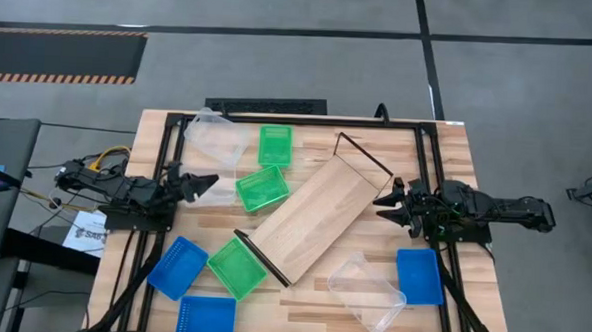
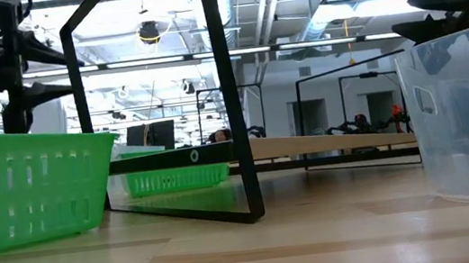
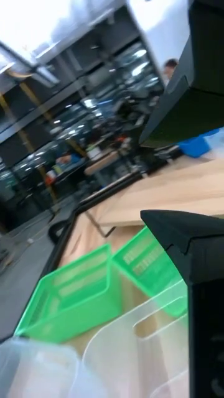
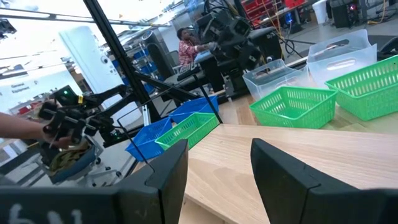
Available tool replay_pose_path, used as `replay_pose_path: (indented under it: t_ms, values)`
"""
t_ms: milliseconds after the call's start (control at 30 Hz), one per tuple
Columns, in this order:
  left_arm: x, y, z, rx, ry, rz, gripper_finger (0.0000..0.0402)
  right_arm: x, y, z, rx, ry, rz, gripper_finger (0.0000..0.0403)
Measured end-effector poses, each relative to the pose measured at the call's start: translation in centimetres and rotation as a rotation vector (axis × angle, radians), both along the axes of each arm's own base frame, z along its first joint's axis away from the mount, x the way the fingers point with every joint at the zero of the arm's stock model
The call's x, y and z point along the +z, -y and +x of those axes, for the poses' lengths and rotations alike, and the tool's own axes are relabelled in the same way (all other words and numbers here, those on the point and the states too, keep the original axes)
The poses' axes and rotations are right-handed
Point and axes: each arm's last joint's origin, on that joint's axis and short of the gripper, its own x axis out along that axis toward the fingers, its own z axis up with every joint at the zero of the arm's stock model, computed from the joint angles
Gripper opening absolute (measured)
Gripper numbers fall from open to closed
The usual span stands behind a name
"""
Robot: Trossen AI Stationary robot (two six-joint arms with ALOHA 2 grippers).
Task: Stack baskets on shelf by color
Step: Put the bottom transparent bin on the shelf
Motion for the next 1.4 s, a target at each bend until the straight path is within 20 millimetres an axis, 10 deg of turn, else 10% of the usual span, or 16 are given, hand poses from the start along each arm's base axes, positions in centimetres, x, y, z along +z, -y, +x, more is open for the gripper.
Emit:
replay_pose_path:
  t_ms: [933,1233,1400]
  values:
    - [0.1,-0.3,-0.2,0.105,0.043,-0.063,0.0164,0.9,0.1,-0.1,0.027,0.038,0.583,0.0200]
    - [0.1,-0.3,-0.2,0.105,0.044,-0.063,0.0164,8.3,0.1,-2.6,0.124,0.506,0.607,0.0200]
    - [0.1,-0.3,-0.2,0.105,0.046,-0.065,0.0164,13.5,0.1,-3.6,0.029,0.442,0.459,0.0200]
